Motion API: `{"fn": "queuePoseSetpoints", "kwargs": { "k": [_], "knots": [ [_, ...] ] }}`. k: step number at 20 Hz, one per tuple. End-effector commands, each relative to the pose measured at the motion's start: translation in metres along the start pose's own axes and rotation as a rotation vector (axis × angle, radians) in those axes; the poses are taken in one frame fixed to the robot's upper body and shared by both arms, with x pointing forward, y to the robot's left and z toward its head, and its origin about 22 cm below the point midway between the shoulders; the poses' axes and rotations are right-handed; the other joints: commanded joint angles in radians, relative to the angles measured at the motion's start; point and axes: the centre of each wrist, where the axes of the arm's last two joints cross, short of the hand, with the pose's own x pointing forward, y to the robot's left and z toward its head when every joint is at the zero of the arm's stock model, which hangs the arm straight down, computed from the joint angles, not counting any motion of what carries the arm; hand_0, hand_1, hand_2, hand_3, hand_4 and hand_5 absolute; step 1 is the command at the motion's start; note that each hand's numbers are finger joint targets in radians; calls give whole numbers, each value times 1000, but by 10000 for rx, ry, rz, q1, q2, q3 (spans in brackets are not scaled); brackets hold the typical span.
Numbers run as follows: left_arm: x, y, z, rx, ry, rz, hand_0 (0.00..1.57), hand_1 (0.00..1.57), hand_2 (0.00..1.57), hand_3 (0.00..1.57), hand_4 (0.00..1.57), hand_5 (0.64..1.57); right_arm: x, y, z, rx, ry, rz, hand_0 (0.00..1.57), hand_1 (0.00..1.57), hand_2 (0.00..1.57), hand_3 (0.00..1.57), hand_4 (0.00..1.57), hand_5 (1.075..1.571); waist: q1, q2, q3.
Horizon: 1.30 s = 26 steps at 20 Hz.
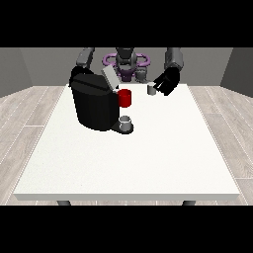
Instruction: Insert the coffee pod into the coffee machine and close the lid
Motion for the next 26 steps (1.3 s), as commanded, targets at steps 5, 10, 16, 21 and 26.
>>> {"fn": "queuePoseSetpoints", "kwargs": {
  "k": [5,10,16,21,26],
  "knots": [
    [38,68,-19,1092,-213,-245,1072,1072,1218,1232,520,1571,23,-2,-12,591,-368,-278,0,0,0,0,496,1571,-698,167,-1],
    [49,84,-26,1733,-21,262,1209,1209,1245,1188,486,1571,30,32,-2,894,-1268,-317,0,0,0,0,521,1571,-1161,794,-3],
    [64,99,-30,1810,-354,-31,1284,1284,1340,1276,519,1571,54,21,-14,969,-1107,43,0,0,0,0,506,1571,-1418,892,-4],
    [73,67,-38,1272,-163,-23,1262,1262,1297,1237,494,1571,34,8,-7,500,-836,252,0,0,0,0,549,1571,-1281,647,-1],
    [78,69,-40,1312,-522,-139,1314,1314,1328,1230,493,1571,33,6,-9,266,-1197,180,0,0,0,0,459,1571,-1152,1000,0]
  ]
}}
